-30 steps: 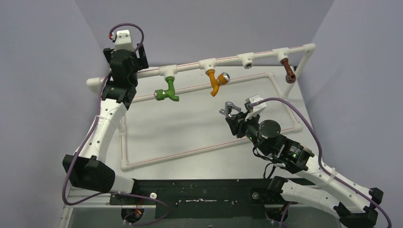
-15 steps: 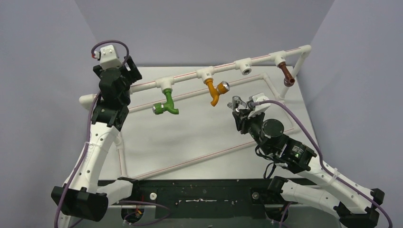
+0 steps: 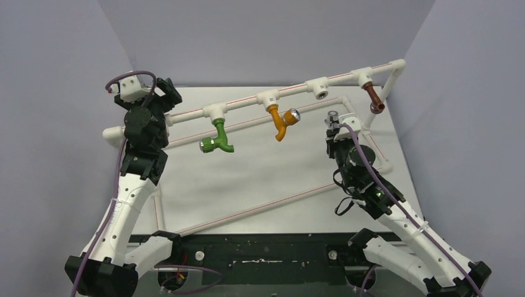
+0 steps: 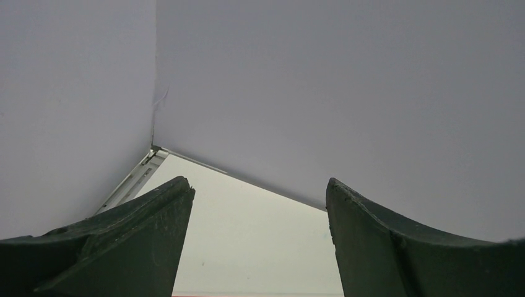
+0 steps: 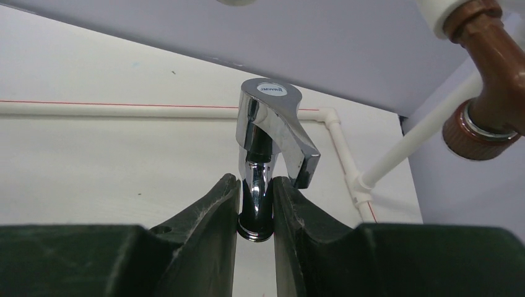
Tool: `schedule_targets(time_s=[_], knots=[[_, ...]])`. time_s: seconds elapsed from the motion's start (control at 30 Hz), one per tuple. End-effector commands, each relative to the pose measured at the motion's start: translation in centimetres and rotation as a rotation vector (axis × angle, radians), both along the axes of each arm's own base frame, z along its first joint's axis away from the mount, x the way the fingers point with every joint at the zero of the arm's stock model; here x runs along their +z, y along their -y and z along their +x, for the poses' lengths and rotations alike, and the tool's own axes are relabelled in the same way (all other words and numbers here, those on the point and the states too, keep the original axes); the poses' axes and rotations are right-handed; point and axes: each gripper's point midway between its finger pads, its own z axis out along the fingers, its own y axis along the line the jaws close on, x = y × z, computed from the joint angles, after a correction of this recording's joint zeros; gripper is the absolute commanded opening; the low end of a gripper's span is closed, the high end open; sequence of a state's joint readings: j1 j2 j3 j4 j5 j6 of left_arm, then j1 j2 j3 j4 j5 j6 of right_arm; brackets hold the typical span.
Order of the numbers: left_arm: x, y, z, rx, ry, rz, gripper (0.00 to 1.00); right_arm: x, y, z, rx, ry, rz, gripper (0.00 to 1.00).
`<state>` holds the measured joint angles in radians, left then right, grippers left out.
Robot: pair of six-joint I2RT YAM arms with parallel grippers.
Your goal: Install the water faucets
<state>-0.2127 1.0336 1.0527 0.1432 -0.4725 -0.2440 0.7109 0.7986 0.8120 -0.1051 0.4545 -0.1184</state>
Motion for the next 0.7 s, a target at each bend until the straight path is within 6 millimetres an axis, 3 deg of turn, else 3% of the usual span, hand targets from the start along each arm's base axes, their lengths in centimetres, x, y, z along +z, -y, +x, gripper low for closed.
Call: schedule_targets(time_s=[0.0, 0.17, 0.43, 0.67], knots=[[-12.2, -0.7, -0.9, 0.062, -0.411, 0.133, 0.76, 3.0, 1.2, 1.8, 0.053, 0.128, 0.127, 0.00], [-12.5, -0.7, -0.7, 0.107, -0.437, 0.158, 0.76, 3.9, 1.3, 2.2, 0.177, 0.190, 0.221, 0.00], [-13.3, 0.2, -0.4, 0.083, -0.451, 0.162, 0.77, 5.0, 2.2, 1.5, 0.169, 0.292, 0.374, 0.00], [-13.6, 0.5, -0.5, 0.071, -0.454, 0.160, 0.77, 6.4, 1.8, 1.4, 0.239, 0.313, 0.390, 0.00]])
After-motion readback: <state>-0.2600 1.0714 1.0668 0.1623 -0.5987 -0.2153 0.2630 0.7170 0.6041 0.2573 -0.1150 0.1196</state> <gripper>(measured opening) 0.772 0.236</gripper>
